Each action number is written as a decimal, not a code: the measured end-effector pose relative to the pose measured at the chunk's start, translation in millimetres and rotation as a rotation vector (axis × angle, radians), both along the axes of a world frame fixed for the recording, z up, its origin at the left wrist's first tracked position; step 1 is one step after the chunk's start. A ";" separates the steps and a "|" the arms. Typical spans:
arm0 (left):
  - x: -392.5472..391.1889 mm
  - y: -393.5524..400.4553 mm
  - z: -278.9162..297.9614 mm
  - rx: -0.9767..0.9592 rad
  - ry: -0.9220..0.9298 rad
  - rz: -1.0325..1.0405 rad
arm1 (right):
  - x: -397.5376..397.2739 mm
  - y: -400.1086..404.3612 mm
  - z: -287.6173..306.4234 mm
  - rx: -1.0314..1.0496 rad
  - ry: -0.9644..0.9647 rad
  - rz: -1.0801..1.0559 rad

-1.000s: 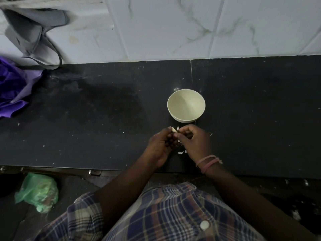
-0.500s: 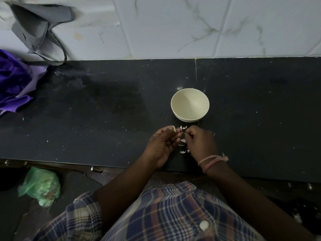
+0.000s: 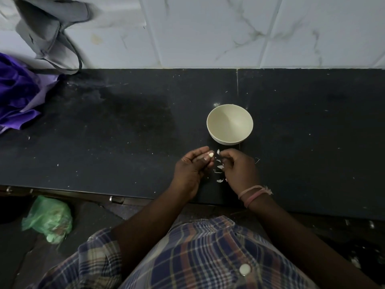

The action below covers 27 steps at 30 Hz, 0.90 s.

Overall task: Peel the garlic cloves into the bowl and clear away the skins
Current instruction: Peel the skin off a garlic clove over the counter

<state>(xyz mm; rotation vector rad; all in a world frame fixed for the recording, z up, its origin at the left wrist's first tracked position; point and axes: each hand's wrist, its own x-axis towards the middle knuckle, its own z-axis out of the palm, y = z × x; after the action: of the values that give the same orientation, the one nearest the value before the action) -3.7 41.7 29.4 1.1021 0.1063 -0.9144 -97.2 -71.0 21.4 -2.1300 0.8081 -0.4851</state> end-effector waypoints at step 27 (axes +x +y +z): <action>4.2 -8.6 5.2 -0.077 -0.045 0.018 | 1.7 3.0 12.0 0.295 -0.280 -0.042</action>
<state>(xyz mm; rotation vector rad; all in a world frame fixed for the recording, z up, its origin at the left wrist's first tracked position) 0.5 33.2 34.6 1.0481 0.0441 -0.8702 -95.5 -68.0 33.4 -1.7308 0.7160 -0.6287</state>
